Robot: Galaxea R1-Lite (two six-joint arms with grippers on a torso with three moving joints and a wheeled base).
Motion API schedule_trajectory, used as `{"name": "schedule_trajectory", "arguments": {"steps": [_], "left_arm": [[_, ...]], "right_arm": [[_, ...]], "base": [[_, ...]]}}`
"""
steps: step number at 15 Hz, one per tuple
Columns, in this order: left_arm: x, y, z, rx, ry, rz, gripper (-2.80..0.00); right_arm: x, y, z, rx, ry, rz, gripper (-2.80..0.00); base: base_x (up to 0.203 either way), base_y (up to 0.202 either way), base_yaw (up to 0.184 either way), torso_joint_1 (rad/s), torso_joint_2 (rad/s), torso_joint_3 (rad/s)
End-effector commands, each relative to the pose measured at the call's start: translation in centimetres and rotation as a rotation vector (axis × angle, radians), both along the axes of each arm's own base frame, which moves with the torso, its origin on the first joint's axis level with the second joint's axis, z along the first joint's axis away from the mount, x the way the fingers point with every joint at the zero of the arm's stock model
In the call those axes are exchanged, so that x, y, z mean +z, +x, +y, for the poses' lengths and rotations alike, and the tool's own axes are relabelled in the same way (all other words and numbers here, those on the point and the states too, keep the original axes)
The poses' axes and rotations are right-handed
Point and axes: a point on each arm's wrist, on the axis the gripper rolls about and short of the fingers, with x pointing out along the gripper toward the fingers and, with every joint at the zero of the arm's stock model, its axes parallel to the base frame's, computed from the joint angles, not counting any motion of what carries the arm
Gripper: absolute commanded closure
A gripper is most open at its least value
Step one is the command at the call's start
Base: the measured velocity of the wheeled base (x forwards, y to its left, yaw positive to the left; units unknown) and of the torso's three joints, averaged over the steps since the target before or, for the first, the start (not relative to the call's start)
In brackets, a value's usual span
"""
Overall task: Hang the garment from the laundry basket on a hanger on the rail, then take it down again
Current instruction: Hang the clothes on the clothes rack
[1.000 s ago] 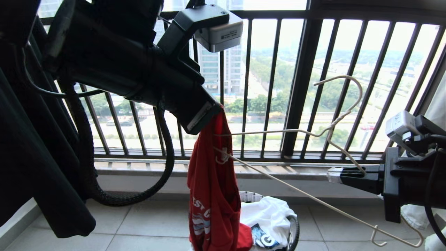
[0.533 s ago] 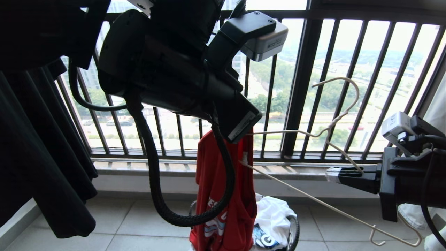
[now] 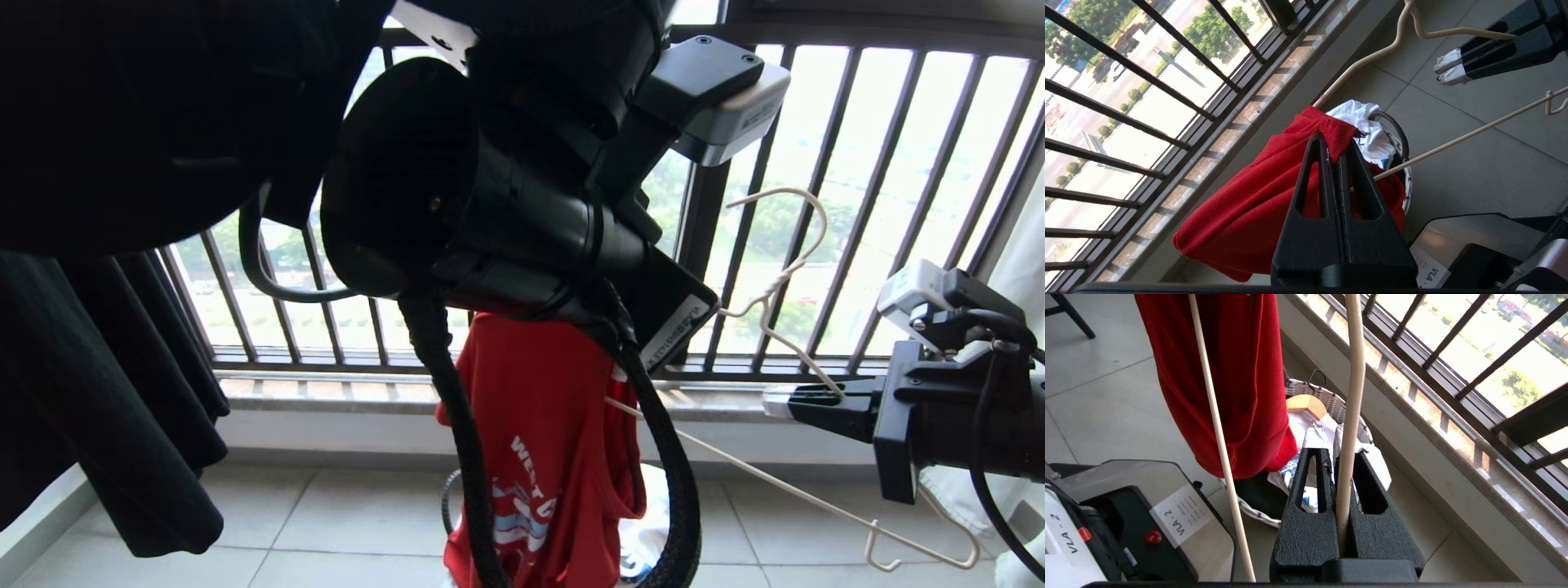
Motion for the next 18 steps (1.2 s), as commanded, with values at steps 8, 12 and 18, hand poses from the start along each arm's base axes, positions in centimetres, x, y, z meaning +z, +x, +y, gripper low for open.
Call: {"name": "schedule_trajectory", "arguments": {"steps": [8,12,18], "left_arm": [[-0.4,-0.7,-2.2,0.039,-0.090,0.003,0.00],[0.2,0.1,-2.1,0.107,-0.137,-0.045,0.00],[2.4,2.4,1.3,0.181,-0.143,-0.167,0.00]], "right_arm": [[0.1,0.7,0.4,0.008,0.028,-0.021,0.00],[0.0,0.7,0.4,0.006,0.028,-0.020,0.00],[-0.1,0.6,0.4,0.006,0.023,-0.017,0.00]], "base": [[0.000,0.000,0.000,0.000,0.00,0.000],[0.000,0.000,0.000,0.000,0.00,0.000],[0.000,0.000,0.000,0.000,0.00,0.000]]}}
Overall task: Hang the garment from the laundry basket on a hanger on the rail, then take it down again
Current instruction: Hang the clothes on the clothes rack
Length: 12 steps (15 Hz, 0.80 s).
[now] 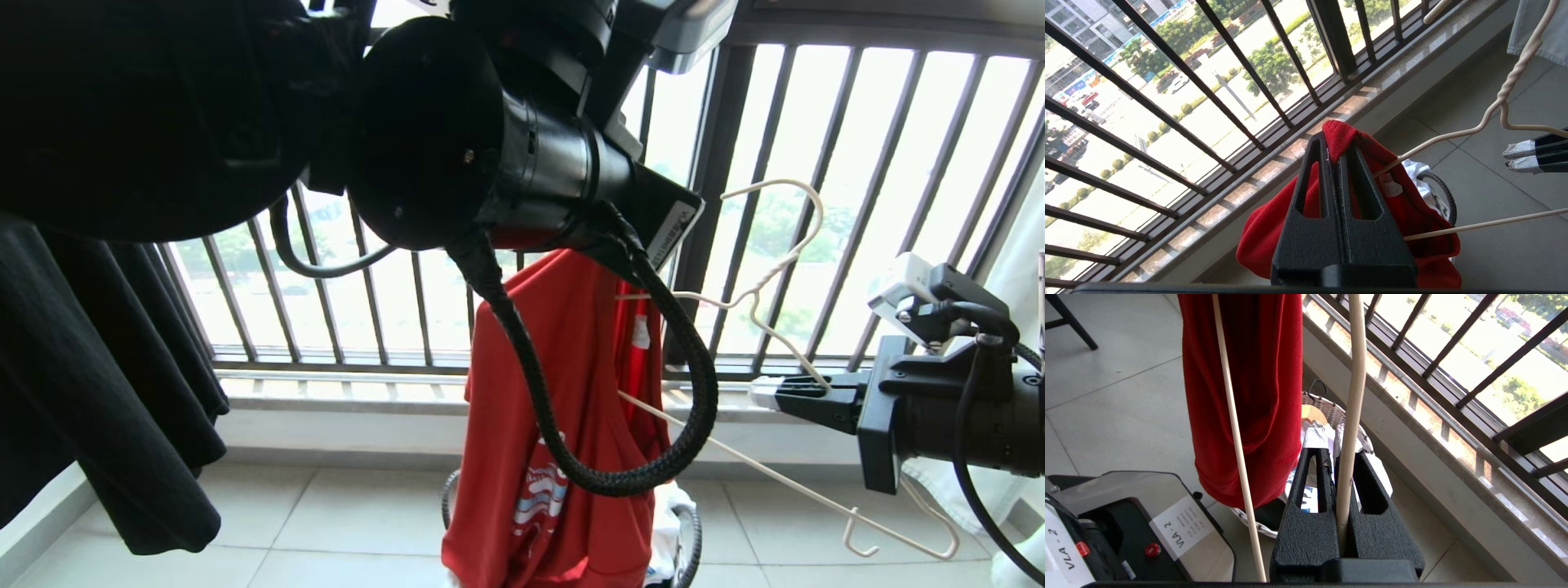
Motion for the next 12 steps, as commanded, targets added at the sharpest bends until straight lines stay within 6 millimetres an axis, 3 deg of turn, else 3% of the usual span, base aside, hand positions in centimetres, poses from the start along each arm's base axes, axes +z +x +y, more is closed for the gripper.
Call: {"name": "schedule_trajectory", "arguments": {"steps": [1,6,12], "left_arm": [[0.9,0.8,1.8,0.049,-0.004,-0.030,0.00],[1.8,2.5,3.6,0.152,0.022,-0.113,0.00],[2.0,2.7,4.3,0.169,0.037,-0.119,0.00]], "right_arm": [[0.0,0.0,0.0,0.003,-0.002,0.001,0.00],[0.0,-0.1,0.0,0.003,-0.001,-0.002,0.00],[0.3,-0.1,-0.1,-0.002,0.007,-0.015,0.00]], "base": [[0.000,0.000,0.000,0.000,0.00,0.000],[0.000,0.000,0.000,0.000,0.00,0.000],[0.000,0.000,0.000,0.000,0.00,0.000]]}}
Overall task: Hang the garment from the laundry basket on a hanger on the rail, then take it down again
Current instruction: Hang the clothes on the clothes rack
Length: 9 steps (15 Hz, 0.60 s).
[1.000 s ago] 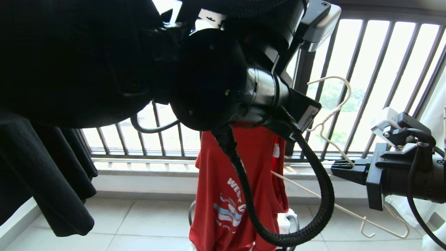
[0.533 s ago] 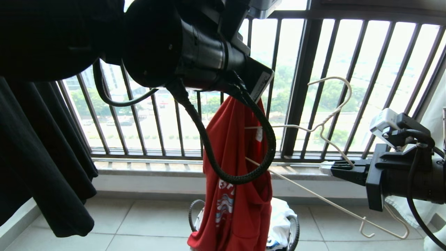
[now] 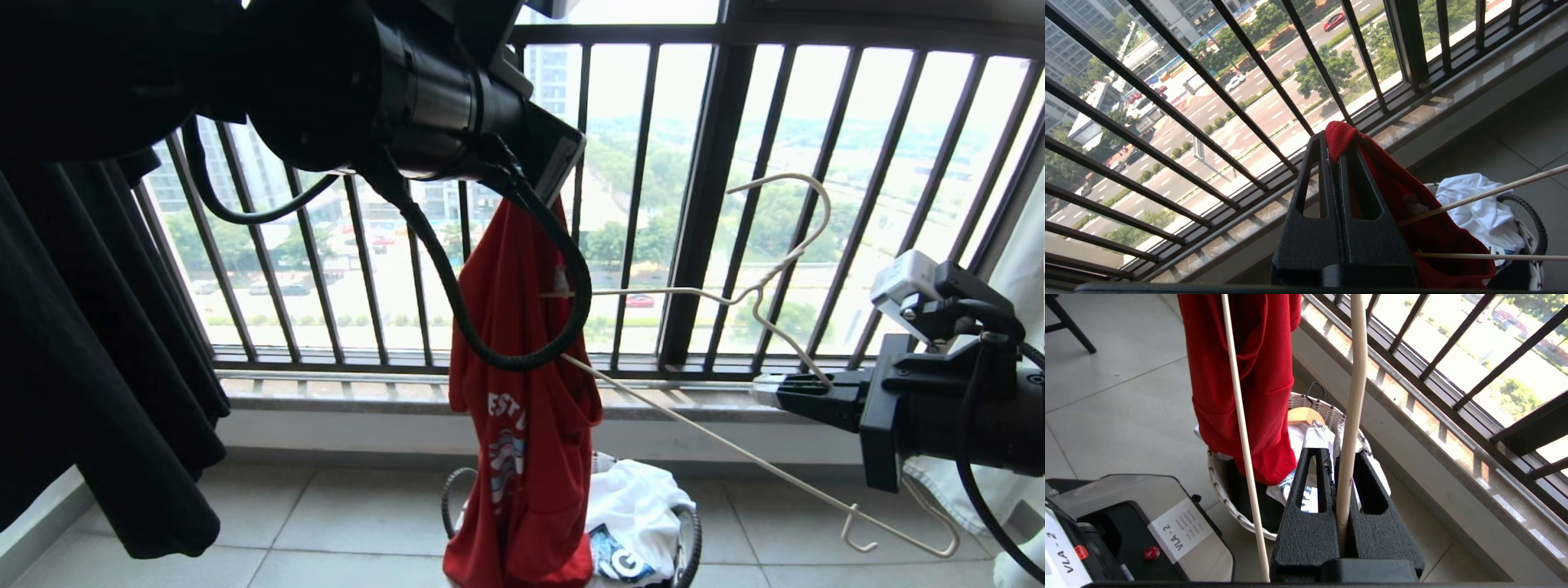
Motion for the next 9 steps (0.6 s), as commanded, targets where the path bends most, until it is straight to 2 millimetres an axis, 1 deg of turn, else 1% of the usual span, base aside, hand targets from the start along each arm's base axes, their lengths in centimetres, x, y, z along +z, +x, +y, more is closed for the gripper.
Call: {"name": "schedule_trajectory", "arguments": {"steps": [1,9], "left_arm": [[0.1,-0.2,0.1,0.000,0.000,0.000,0.00],[0.2,-1.4,-0.5,-0.030,0.005,0.005,0.00]], "right_arm": [[0.2,0.0,-0.1,-0.002,0.002,-0.008,0.00],[0.6,0.8,-0.8,-0.052,0.025,-0.004,0.00]], "base": [[0.000,0.000,0.000,0.000,0.00,0.000],[0.000,0.000,0.000,0.000,0.00,0.000]]}}
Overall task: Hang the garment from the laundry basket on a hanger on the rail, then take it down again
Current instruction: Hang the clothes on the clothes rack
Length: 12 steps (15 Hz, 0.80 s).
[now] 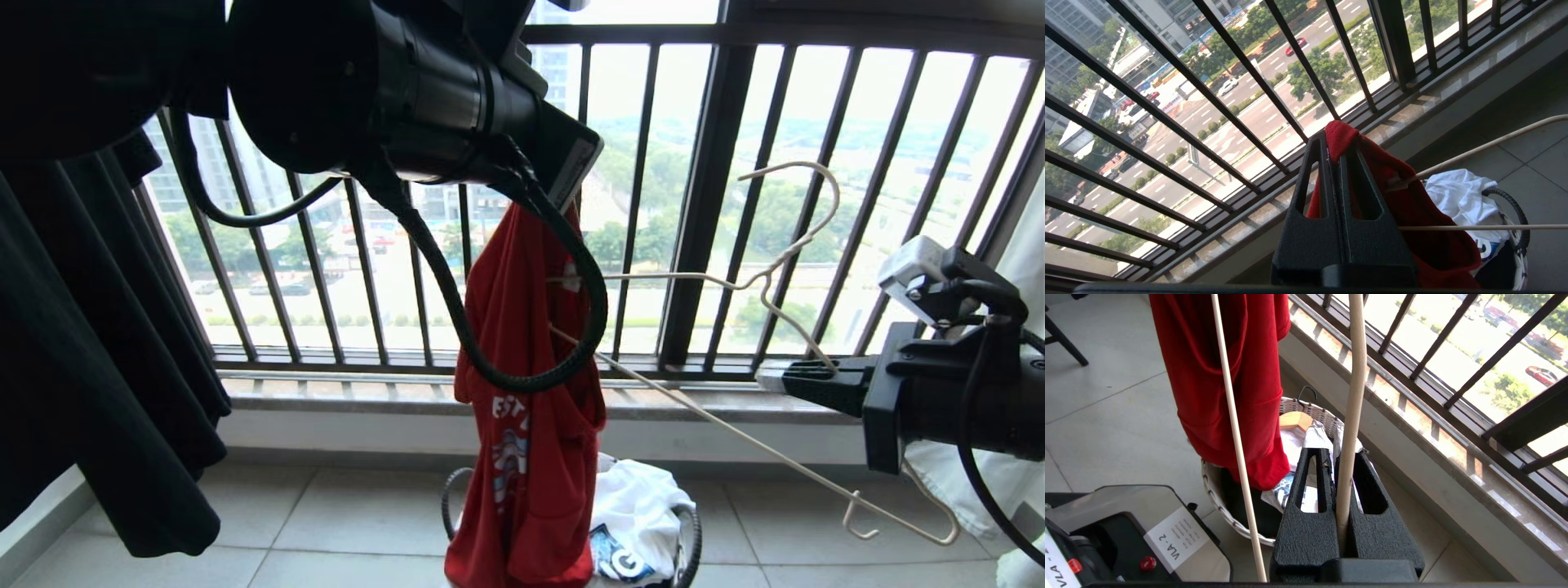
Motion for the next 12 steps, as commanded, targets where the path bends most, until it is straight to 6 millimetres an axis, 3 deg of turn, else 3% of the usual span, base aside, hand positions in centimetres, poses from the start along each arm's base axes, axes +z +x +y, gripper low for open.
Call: {"name": "schedule_trajectory", "arguments": {"steps": [1,4,12], "left_arm": [[0.1,-0.2,0.0,0.004,0.002,-0.003,0.00],[0.1,-0.4,-0.1,-0.006,0.000,-0.003,0.00],[-1.1,-0.5,-2.9,-0.057,0.000,0.000,0.00]], "right_arm": [[0.2,0.4,-0.4,-0.022,0.009,0.001,0.00],[0.2,0.7,-0.8,-0.045,0.010,0.002,0.00],[0.0,0.6,-0.5,-0.024,0.011,0.012,0.00]], "base": [[0.000,0.000,0.000,0.000,0.00,0.000],[0.000,0.000,0.000,0.000,0.00,0.000],[0.000,0.000,0.000,0.000,0.00,0.000]]}}
